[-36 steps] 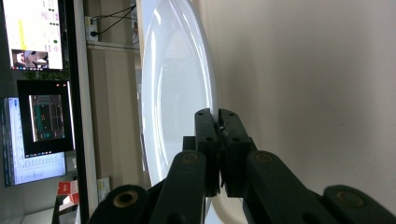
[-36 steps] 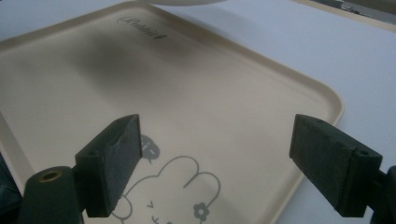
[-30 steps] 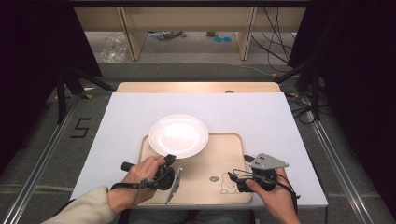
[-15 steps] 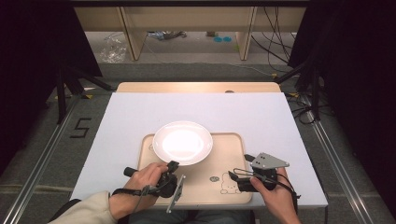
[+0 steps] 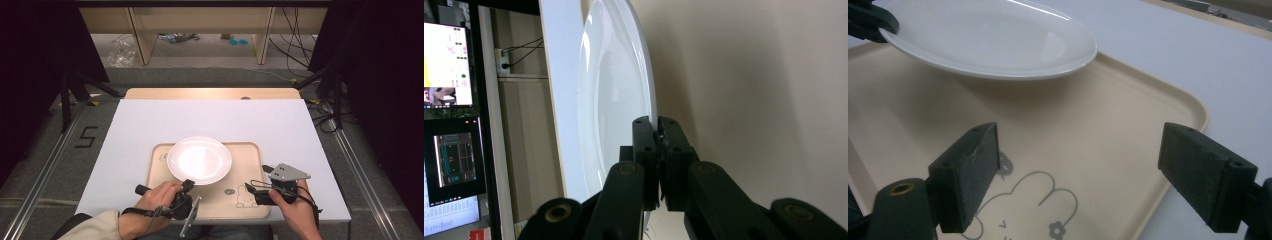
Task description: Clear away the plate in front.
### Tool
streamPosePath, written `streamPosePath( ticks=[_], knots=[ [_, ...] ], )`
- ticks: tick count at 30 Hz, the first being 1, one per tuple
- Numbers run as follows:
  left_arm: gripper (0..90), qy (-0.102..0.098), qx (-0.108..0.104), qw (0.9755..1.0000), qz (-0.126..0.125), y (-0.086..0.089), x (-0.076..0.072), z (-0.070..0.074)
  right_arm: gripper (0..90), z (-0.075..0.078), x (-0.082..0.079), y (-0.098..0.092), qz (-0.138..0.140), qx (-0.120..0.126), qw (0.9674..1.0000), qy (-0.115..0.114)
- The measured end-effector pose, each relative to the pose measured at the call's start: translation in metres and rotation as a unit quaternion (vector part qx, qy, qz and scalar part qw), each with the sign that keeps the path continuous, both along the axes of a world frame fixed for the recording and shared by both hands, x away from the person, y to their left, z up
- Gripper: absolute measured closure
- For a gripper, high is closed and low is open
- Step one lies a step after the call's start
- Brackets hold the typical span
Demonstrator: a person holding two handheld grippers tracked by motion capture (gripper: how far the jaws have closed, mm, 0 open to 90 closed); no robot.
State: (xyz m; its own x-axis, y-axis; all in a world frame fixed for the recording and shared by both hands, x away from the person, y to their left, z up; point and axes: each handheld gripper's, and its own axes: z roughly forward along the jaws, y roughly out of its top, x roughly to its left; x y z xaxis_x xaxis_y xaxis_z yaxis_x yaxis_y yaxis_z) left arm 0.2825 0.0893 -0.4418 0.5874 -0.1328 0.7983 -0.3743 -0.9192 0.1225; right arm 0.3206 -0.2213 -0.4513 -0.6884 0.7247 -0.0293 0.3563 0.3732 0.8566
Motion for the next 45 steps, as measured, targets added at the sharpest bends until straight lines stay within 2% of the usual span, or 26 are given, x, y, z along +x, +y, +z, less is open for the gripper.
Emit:
streamPosePath(
  ticks=[11, 12, 26, 33, 37, 39, 43, 45],
  knots=[
    [87.7, 0.006, 0.004, 0.9999, -0.010, -0.003, -0.004, -0.001, 17.9, 0.000, 0.000, 0.000, 0.000, 0.000, 1.0000, 0.003],
    [87.7, 0.001, 0.006, 0.9999, -0.013, -0.003, -0.004, -0.001, 17.9, 0.000, 0.000, 0.000, 0.000, 0.000, 1.0000, 0.003],
    [87.6, 0.020, 0.009, 0.9996, -0.020, -0.007, -0.005, -0.008, 17.9, 0.000, 0.000, 0.000, 0.000, -0.001, 1.0000, 0.003],
    [87.5, 0.020, 0.010, 0.9995, -0.021, -0.009, -0.003, -0.009, 17.9, -0.001, 0.000, 0.000, 0.000, -0.001, 1.0000, 0.003],
    [87.8, 0.026, 0.011, 0.9994, -0.021, -0.009, -0.001, -0.011, 17.9, -0.001, 0.000, 0.000, 0.000, -0.001, 1.0000, 0.004],
    [87.9, 0.037, 0.007, 0.9992, -0.016, -0.009, -0.001, -0.012, 17.9, -0.001, 0.000, 0.000, 0.000, -0.001, 1.0000, 0.004],
    [88.0, 0.043, 0.001, 0.9990, -0.015, -0.010, 0.000, -0.013, 17.9, -0.001, 0.000, 0.000, 0.001, -0.002, 1.0000, 0.006],
    [88.0, 0.052, -0.004, 0.9985, -0.012, -0.009, 0.001, -0.012, 17.9, -0.001, 0.000, 0.000, 0.000, -0.001, 1.0000, 0.004]
  ],
)
